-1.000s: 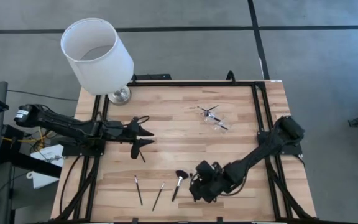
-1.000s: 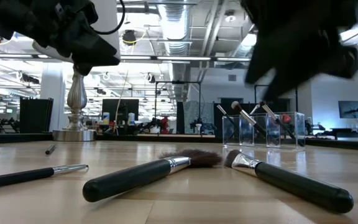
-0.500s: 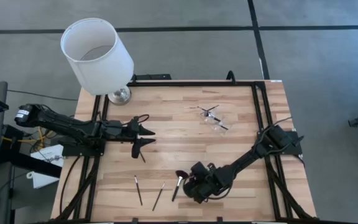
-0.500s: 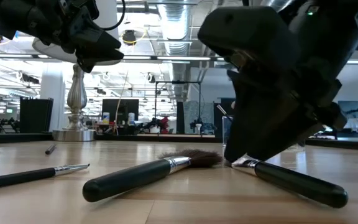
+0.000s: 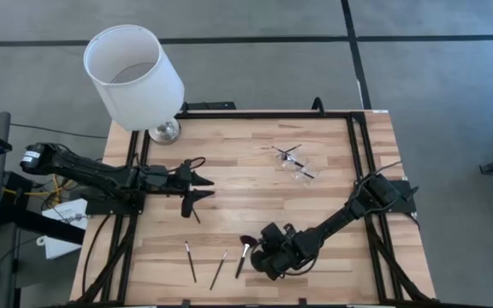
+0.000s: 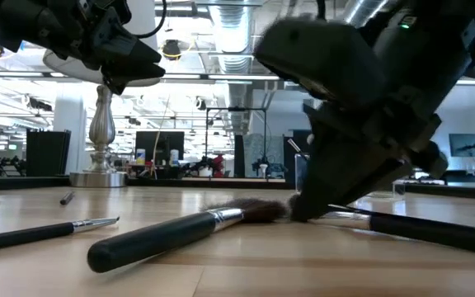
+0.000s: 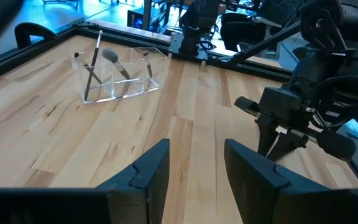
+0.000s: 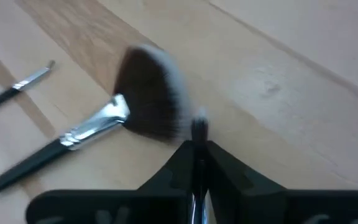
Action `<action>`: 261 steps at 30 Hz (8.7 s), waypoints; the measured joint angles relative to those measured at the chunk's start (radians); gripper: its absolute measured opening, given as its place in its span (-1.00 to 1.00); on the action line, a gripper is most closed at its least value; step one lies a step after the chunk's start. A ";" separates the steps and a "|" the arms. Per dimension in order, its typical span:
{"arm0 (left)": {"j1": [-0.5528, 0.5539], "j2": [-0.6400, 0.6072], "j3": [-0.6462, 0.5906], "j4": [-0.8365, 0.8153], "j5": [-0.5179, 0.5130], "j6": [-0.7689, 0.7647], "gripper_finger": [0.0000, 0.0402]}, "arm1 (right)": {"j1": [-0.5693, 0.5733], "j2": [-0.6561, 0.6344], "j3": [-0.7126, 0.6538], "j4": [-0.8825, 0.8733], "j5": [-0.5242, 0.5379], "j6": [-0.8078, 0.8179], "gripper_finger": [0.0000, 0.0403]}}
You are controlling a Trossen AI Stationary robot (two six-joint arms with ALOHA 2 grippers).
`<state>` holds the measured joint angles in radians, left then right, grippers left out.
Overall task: Put items in baskets/containers
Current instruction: Put the blush brush into the transparent organizer, then put the eyeshadow brush into the transparent organizer
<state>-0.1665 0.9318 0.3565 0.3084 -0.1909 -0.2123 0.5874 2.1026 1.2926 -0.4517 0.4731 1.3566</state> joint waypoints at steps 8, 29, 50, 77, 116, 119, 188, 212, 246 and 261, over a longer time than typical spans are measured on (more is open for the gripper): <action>0.000 0.000 0.000 0.005 -0.001 0.002 -0.25 | -0.009 -0.225 -0.005 -0.506 0.211 0.038 -0.93; 0.000 0.000 0.000 0.019 -0.004 0.002 -0.25 | -0.306 -0.443 -0.571 -0.698 1.095 0.598 -0.97; 0.000 0.000 0.000 0.027 -0.004 0.002 -0.25 | -0.311 -0.445 -0.643 -0.509 1.042 0.597 -0.71; 0.000 0.001 -0.073 -0.052 -0.003 -0.300 -0.25 | -0.255 -0.446 -0.182 -0.364 0.650 -0.328 -0.47; 0.088 0.001 0.118 -0.716 0.114 -0.692 -0.33 | -0.428 -0.446 -0.182 0.183 0.360 -0.912 -0.07; 0.104 0.001 0.146 -0.829 0.115 -0.715 -0.34 | -0.461 -0.446 -0.182 0.267 0.335 -0.979 -0.07; 0.053 0.456 0.157 -0.755 -0.212 -1.050 -0.95 | -0.375 -0.446 -0.221 0.299 0.150 -0.963 -0.34; -0.004 0.458 0.149 -0.144 -0.422 -0.619 -0.96 | -0.365 -0.473 -0.166 0.341 0.091 -1.050 -0.41; 0.250 1.096 0.815 0.818 -0.016 0.373 -0.97 | 0.012 -0.855 -0.167 -0.115 0.603 -0.883 -0.42; 0.325 1.310 0.987 0.950 0.036 0.392 -0.97 | 0.015 -0.853 -0.167 -0.089 0.601 -0.885 -0.42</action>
<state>0.1584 2.2415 1.3431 1.2580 -0.1551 0.1796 0.6022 1.2495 1.1255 -0.5408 1.0737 0.4717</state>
